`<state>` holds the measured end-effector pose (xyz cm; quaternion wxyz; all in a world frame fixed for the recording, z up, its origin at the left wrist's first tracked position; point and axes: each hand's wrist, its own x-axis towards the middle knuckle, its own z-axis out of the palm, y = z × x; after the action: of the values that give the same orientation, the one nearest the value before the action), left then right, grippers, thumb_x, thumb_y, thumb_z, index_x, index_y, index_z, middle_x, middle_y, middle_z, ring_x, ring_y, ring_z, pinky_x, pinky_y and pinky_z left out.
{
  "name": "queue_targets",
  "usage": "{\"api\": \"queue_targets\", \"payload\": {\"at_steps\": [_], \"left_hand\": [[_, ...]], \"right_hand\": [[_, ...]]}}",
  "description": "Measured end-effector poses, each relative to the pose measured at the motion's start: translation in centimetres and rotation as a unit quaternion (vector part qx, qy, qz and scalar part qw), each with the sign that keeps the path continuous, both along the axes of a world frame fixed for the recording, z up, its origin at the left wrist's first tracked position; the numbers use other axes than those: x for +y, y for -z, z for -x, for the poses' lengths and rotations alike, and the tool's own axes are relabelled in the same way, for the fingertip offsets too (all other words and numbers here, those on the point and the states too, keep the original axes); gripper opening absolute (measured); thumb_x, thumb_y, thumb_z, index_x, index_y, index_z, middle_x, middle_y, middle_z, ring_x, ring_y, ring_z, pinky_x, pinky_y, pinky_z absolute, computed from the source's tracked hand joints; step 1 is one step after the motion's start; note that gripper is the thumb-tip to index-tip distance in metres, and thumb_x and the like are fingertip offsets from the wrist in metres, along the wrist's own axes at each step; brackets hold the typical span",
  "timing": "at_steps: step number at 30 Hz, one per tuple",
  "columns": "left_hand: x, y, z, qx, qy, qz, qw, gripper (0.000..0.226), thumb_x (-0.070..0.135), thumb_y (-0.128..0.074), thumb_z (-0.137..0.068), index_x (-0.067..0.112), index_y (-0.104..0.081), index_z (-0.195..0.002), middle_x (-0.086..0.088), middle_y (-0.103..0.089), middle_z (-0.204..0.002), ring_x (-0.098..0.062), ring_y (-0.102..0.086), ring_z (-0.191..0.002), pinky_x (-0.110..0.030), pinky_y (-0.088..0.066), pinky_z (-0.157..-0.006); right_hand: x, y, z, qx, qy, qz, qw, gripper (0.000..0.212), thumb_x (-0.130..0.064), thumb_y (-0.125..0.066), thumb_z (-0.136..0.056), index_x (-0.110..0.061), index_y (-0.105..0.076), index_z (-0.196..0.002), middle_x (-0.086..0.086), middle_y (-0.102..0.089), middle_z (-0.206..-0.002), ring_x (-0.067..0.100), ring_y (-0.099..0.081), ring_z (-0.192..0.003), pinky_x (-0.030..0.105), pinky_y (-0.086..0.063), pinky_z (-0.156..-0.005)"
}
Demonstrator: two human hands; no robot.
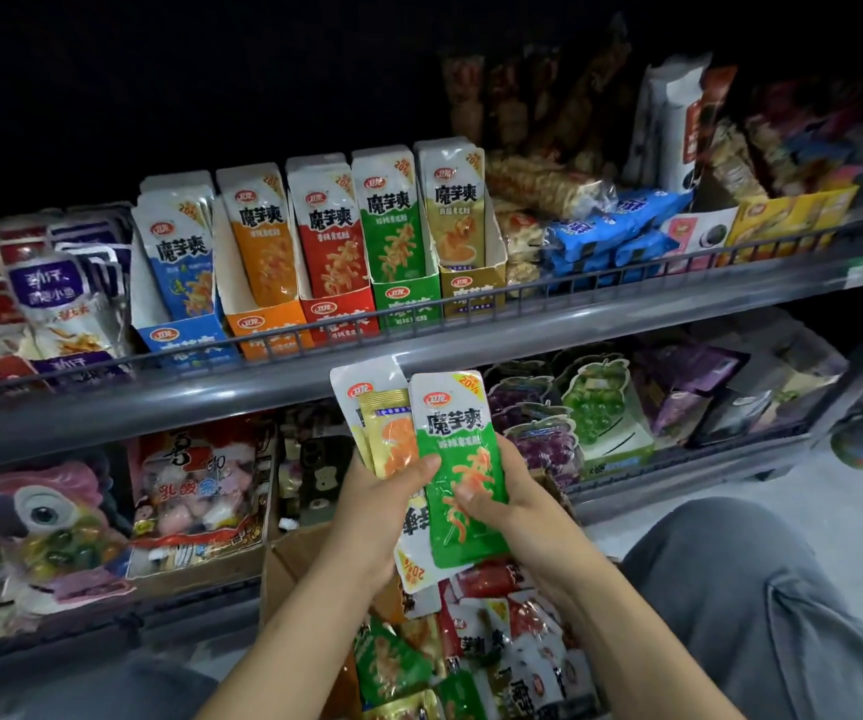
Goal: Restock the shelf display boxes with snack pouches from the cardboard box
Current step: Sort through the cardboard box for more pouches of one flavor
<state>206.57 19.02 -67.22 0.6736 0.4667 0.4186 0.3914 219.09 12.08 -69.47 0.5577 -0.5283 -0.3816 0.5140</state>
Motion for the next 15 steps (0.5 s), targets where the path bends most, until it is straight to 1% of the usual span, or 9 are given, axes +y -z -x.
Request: {"api": "queue_targets", "payload": {"at_steps": [2,3,4,6,7,8,11,13,15], "left_hand": [[0.8,-1.1,-0.1,0.011,0.003,-0.027,1.000,0.027,-0.006,-0.063,-0.083,0.016,-0.062,-0.099,0.002,-0.073,-0.086,-0.016,-0.070,-0.079,-0.032,-0.055,-0.070],[1.4,-1.8,-0.1,0.020,0.007,-0.039,0.999,0.027,-0.005,-0.063,-0.083,0.015,-0.062,-0.100,0.002,-0.073,-0.087,-0.014,-0.070,-0.078,-0.029,-0.054,-0.068],[1.9,-2.4,-0.1,0.030,0.013,-0.052,0.998,0.028,-0.004,-0.064,-0.083,0.014,-0.062,-0.104,0.002,-0.073,-0.090,-0.014,-0.070,-0.080,-0.028,-0.054,-0.070],[3.0,-3.8,-0.2,0.042,0.030,-0.068,0.996,0.032,-0.005,-0.065,-0.083,0.011,-0.061,-0.111,-0.001,-0.074,-0.096,-0.018,-0.070,-0.087,-0.036,-0.054,-0.081],[3.6,-4.5,-0.2,0.047,0.037,-0.073,0.996,0.032,-0.005,-0.065,-0.083,0.011,-0.061,-0.110,0.000,-0.074,-0.094,-0.017,-0.070,-0.086,-0.037,-0.054,-0.082],[4.2,-5.0,-0.2,0.050,0.042,-0.078,0.995,0.029,-0.004,-0.065,-0.083,0.012,-0.063,-0.106,0.002,-0.075,-0.091,-0.015,-0.071,-0.083,-0.035,-0.055,-0.079],[5.8,-6.3,0.0,0.048,0.040,-0.090,0.994,0.025,-0.002,-0.067,-0.082,0.018,-0.063,-0.096,0.006,-0.074,-0.083,-0.007,-0.070,-0.072,-0.027,-0.054,-0.068],[6.8,-6.7,0.1,0.042,0.025,-0.098,0.994,0.025,0.001,-0.068,-0.082,0.020,-0.062,-0.096,0.007,-0.073,-0.087,-0.002,-0.069,-0.068,-0.019,-0.051,-0.058],[7.6,-7.1,0.3,0.026,0.005,-0.100,0.995,0.024,0.003,-0.068,-0.083,0.019,-0.062,-0.099,0.006,-0.073,-0.090,0.000,-0.069,-0.068,-0.015,-0.050,-0.055]], "right_hand": [[1.1,-1.5,-1.1,0.021,0.002,0.004,1.000,0.042,-0.030,-0.065,-0.082,-0.026,-0.051,-0.121,0.000,-0.068,-0.113,0.019,-0.066,-0.103,0.041,-0.050,-0.093],[1.9,-2.3,-1.7,0.030,0.012,0.006,0.999,0.040,-0.031,-0.065,-0.080,-0.019,-0.055,-0.117,0.006,-0.068,-0.112,0.023,-0.067,-0.098,0.043,-0.052,-0.090],[2.7,-3.4,-2.2,0.031,0.020,0.006,0.999,0.033,-0.028,-0.064,-0.082,-0.014,-0.057,-0.111,0.011,-0.068,-0.109,0.023,-0.067,-0.091,0.040,-0.054,-0.083],[4.5,-5.4,-3.3,0.018,0.023,0.000,1.000,0.017,-0.013,-0.059,-0.090,-0.008,-0.056,-0.106,0.013,-0.067,-0.100,0.017,-0.067,-0.075,0.027,-0.054,-0.064],[5.4,-6.4,-3.8,0.010,0.014,-0.002,1.000,0.017,-0.006,-0.057,-0.091,-0.006,-0.055,-0.108,0.012,-0.067,-0.098,0.015,-0.067,-0.073,0.024,-0.052,-0.060],[6.3,-7.4,-4.0,-0.007,-0.003,0.000,1.000,0.021,-0.002,-0.056,-0.090,-0.005,-0.053,-0.111,0.011,-0.068,-0.098,0.015,-0.068,-0.074,0.022,-0.052,-0.060],[8.8,-9.4,-4.1,-0.109,-0.034,0.006,0.993,0.019,0.003,-0.054,-0.091,-0.009,-0.054,-0.106,0.005,-0.069,-0.095,0.013,-0.067,-0.081,0.021,-0.054,-0.066],[10.4,-10.4,-3.6,-0.162,-0.023,0.004,0.987,0.022,0.000,-0.055,-0.091,-0.009,-0.053,-0.111,0.006,-0.067,-0.102,0.019,-0.066,-0.092,0.032,-0.055,-0.082],[12.1,-11.6,-3.3,-0.199,-0.001,-0.005,0.980,0.025,-0.003,-0.056,-0.092,-0.012,-0.049,-0.115,0.008,-0.064,-0.108,0.025,-0.063,-0.100,0.042,-0.051,-0.089]]}}
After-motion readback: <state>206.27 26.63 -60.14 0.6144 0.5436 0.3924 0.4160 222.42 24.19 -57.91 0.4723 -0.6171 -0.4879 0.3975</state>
